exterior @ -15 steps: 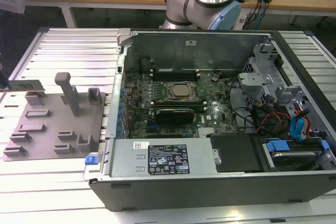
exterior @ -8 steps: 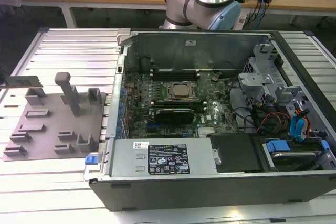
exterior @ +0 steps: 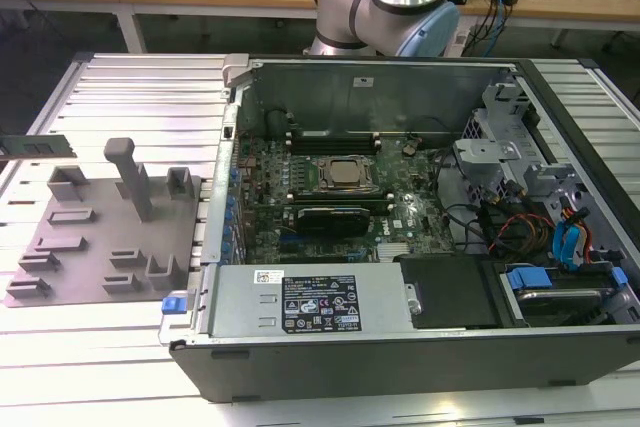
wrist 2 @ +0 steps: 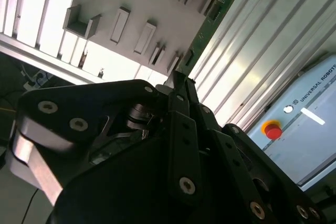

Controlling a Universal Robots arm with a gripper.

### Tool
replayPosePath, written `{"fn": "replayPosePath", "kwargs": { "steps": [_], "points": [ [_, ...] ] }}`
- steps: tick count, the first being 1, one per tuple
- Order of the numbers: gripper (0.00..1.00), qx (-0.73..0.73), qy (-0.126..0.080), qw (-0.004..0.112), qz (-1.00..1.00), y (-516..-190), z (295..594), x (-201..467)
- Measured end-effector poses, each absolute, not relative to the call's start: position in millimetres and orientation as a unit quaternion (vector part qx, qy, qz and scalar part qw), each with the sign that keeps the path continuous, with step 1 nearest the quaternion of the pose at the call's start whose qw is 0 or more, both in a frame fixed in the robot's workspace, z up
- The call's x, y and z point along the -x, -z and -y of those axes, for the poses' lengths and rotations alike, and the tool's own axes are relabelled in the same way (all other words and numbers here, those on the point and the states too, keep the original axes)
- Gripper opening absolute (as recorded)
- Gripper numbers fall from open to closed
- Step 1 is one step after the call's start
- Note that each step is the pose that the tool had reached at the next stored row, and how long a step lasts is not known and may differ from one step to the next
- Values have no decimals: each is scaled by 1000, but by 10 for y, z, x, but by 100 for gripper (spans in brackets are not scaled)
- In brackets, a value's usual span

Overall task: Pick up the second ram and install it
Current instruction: 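Pick up the second ram and move it above second insertion slot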

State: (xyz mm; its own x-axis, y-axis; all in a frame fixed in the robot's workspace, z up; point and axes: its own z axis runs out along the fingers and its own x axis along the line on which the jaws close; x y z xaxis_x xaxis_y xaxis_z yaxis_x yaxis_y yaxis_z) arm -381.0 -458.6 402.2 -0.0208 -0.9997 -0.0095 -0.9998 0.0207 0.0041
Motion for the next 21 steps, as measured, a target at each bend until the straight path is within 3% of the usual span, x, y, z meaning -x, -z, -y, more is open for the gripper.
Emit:
{"fn": "replayPosePath", "kwargs": {
  "steps": [12, 21],
  "points": [
    [11, 700, -5, 2, -714, -4183, 4587, 3797],
    [11, 700, -6, 2, -714, -4181, 4586, 3194]
  ]
}}
